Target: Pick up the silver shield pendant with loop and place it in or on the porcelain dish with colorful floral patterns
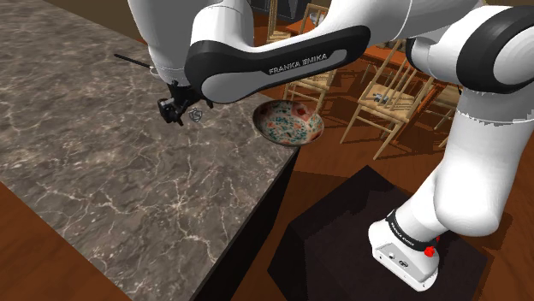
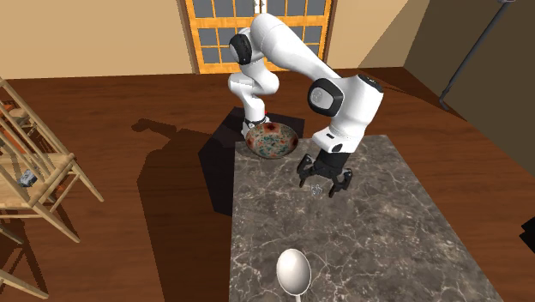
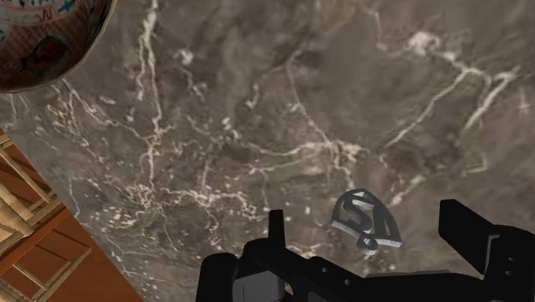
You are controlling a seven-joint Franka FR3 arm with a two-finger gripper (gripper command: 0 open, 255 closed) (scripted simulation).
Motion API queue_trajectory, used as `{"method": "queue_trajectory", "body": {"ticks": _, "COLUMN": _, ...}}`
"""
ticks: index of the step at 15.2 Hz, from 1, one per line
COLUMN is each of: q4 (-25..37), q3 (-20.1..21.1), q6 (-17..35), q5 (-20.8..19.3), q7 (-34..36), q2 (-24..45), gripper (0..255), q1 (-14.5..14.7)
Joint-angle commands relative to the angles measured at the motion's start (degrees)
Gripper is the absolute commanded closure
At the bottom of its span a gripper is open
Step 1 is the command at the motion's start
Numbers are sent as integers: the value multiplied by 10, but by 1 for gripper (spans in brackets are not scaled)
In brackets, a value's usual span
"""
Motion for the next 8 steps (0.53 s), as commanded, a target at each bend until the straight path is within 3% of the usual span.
{"method": "queue_trajectory", "body": {"ticks": 1, "q4": 0, "q3": 0, "q6": 0, "q5": 0, "q7": 0, "q2": 0, "gripper": 0, "q1": 0}}
{"method": "queue_trajectory", "body": {"ticks": 2, "q4": 0, "q3": 0, "q6": 0, "q5": 0, "q7": 0, "q2": 0, "gripper": 255, "q1": 0}}
{"method": "queue_trajectory", "body": {"ticks": 8, "q4": 0, "q3": 0, "q6": 0, "q5": 0, "q7": 0, "q2": 0, "gripper": 255, "q1": 0}}
